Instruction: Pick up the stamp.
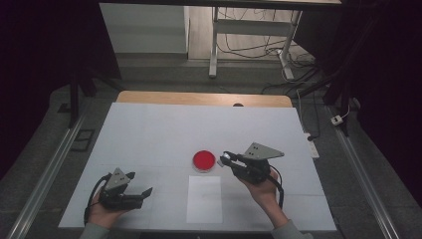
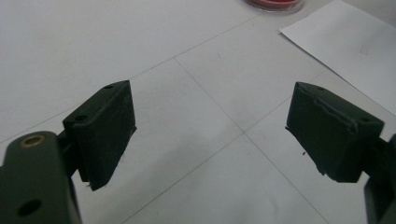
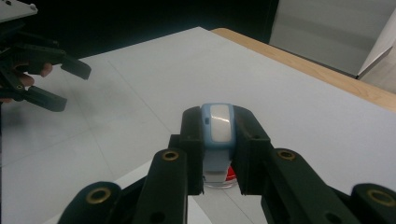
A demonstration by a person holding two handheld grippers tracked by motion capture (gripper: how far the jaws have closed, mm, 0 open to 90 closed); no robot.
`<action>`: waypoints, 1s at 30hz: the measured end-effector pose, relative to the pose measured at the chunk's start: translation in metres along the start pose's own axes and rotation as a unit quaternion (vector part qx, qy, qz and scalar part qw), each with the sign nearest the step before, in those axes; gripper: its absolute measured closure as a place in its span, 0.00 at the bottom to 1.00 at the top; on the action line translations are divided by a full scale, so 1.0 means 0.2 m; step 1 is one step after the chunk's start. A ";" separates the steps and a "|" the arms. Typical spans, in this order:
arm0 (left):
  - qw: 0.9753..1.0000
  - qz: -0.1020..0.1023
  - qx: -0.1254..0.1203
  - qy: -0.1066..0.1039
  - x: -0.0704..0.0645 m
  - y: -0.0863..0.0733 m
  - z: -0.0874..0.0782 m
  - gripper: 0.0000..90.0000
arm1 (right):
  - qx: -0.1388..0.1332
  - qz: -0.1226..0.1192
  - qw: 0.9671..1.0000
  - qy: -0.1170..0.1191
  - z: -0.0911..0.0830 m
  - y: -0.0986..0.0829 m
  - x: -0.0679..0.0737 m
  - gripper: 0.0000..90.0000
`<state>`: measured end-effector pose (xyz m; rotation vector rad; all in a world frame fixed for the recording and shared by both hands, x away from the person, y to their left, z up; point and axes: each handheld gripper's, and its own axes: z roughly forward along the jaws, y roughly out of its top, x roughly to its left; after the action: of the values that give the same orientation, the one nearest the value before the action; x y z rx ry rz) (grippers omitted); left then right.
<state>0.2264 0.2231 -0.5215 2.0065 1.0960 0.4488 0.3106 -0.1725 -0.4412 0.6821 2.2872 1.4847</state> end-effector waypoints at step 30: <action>1.000 0.002 -0.002 0.001 0.00 0.01 0.01 0.18 | 0.002 -0.007 0.999 0.032 0.09 0.03 0.13 0.84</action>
<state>0.2278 0.2213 -0.5209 2.0058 1.0923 0.4533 0.3004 -0.1423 -0.4429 0.6257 2.3374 1.5177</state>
